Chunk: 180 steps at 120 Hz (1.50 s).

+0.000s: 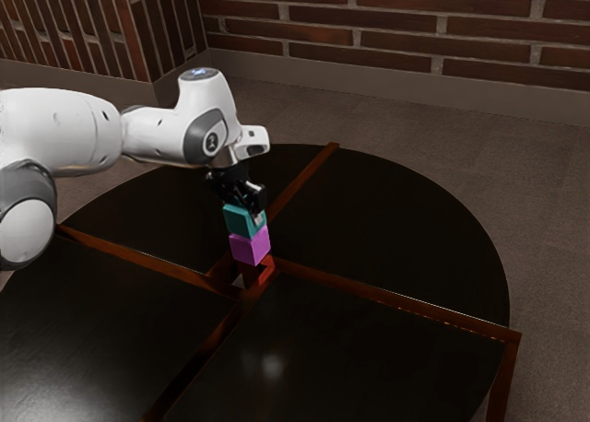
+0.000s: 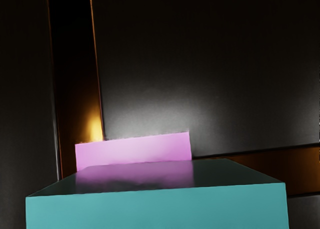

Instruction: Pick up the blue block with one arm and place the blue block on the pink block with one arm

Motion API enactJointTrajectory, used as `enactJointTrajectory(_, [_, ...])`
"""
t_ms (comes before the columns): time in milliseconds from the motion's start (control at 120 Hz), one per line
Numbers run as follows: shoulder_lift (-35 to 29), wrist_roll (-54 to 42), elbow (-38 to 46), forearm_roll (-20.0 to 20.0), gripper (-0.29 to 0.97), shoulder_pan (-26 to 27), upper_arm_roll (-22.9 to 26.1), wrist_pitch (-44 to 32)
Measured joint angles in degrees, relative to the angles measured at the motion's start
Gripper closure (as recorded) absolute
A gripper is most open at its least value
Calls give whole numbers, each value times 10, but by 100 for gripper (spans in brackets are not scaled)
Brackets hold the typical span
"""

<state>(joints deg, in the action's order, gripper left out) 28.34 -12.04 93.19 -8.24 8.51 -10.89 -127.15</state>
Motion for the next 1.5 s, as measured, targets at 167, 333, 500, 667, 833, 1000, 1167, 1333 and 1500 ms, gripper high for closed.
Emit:
enactJointTrajectory(167, [3,-7,-6,-3,31,-1,-1,0])
enactJointTrajectory(333, [13,-12,-16,-4,31,-2,-3,2])
enactJointTrajectory(500, [15,-15,-12,-9,31,-2,-4,2])
enactJointTrajectory(667, [17,-18,-10,-16,31,-2,-4,2])
enactJointTrajectory(833, [19,-20,-11,-19,26,-2,-5,2])
enactJointTrajectory(1000, [19,-25,-13,-21,13,-2,-5,2])
enactJointTrajectory(1167, [5,-29,-12,-22,7,-1,-8,3])
enactJointTrajectory(1333, [-48,-31,1,-18,4,15,-19,8])
enactJointTrajectory(1500, [-115,-28,38,-15,3,23,-24,11])
